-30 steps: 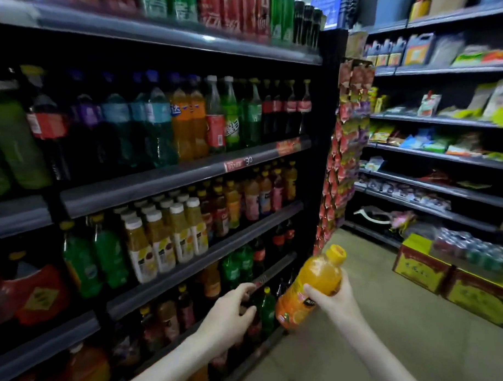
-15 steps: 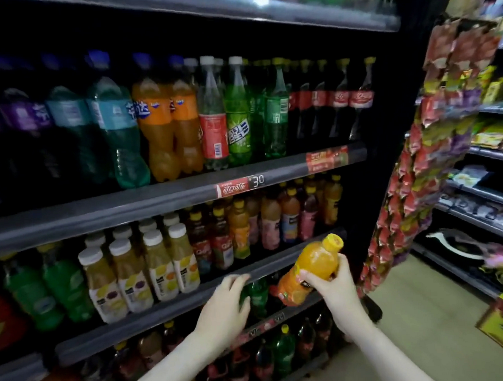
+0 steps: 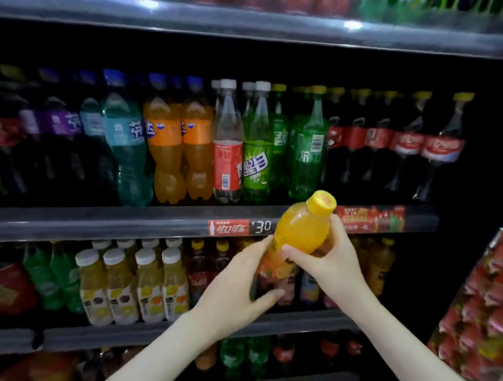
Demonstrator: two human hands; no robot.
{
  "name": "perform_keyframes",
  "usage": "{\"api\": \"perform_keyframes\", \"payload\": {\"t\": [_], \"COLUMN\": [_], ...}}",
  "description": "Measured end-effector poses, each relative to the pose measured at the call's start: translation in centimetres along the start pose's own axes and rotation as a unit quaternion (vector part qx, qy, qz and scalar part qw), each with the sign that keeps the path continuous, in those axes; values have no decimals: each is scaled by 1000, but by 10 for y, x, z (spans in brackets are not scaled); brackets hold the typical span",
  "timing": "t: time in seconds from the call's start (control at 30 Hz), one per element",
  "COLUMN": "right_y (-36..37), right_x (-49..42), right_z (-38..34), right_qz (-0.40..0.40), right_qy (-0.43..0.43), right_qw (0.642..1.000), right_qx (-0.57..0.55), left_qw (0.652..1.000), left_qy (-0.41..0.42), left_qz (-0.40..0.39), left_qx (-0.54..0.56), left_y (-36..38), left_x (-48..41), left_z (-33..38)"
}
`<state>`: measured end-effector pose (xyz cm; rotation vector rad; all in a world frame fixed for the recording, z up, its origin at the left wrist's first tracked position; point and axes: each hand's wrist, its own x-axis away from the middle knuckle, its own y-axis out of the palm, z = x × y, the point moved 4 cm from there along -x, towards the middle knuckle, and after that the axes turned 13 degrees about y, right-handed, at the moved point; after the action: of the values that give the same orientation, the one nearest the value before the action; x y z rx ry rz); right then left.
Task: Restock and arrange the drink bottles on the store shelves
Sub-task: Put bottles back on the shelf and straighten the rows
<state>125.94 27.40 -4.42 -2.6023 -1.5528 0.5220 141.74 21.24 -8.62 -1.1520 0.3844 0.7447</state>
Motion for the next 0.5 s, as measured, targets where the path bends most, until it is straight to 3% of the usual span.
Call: {"api": "perform_keyframes", "payload": {"t": [0.2,0.33,0.5], "right_y": [5,-5,-33], "right_x": [-20,-24,-9], "right_z": [-28,-5,62], "right_qz": [-26,-29,-33], "right_qy": [-29,10,100], "right_qw": [998,999,994], "right_qx": [-44,-25,16], "left_qw": [990,993,980], "left_qy": [-17,-23,-93], "left_qz": [97,37,-58], "left_qx": [-106,-107,-169], "left_y": [-26,-6,55], "left_x": [-29,-18,5], "left_z": [-2,-21,-62]}}
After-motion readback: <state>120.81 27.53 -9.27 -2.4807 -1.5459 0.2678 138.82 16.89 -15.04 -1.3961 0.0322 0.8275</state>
